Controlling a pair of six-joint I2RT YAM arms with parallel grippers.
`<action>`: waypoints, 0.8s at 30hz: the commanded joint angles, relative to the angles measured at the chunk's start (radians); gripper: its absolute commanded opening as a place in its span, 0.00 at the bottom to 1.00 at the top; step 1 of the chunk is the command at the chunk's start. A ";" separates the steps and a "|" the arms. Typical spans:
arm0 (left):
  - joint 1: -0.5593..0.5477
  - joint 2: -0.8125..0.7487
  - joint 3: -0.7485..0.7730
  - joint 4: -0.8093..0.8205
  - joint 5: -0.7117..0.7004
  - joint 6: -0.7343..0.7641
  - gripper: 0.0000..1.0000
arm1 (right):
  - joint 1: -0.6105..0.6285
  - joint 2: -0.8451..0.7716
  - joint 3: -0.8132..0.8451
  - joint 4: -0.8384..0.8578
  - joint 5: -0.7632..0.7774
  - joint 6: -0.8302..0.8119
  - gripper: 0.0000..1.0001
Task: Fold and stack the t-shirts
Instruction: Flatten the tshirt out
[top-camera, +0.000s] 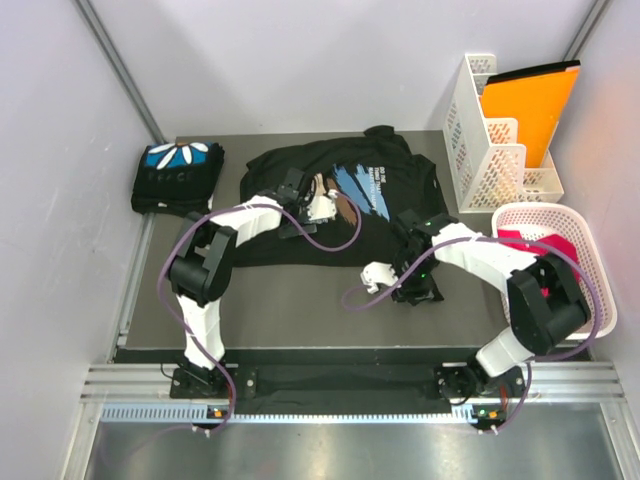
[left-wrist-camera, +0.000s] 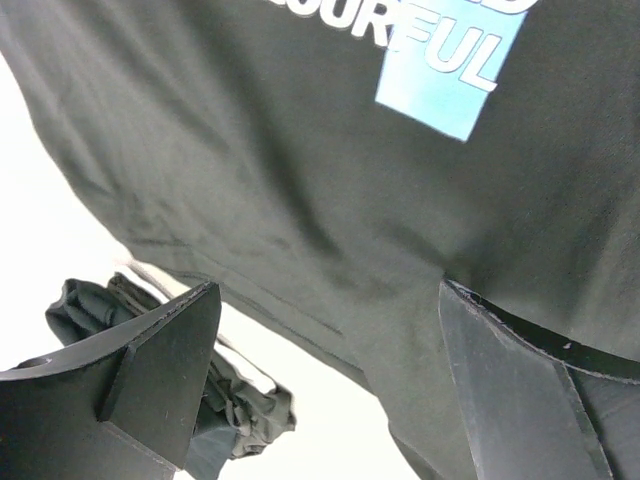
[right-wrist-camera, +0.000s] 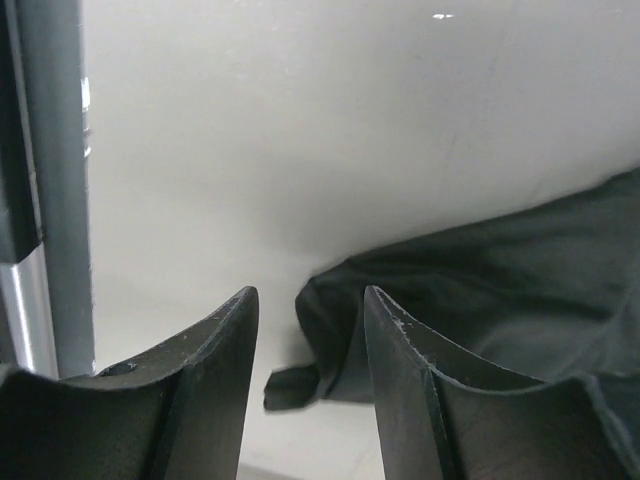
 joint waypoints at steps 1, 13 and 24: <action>-0.005 -0.096 0.018 0.012 0.010 -0.021 0.94 | 0.014 0.040 -0.029 0.078 -0.009 0.030 0.47; -0.002 -0.206 -0.043 0.024 -0.013 0.037 0.94 | -0.011 0.119 -0.047 0.180 0.041 0.061 0.42; -0.002 -0.223 -0.107 0.026 0.019 0.043 0.94 | -0.054 0.104 -0.038 0.181 0.072 0.053 0.42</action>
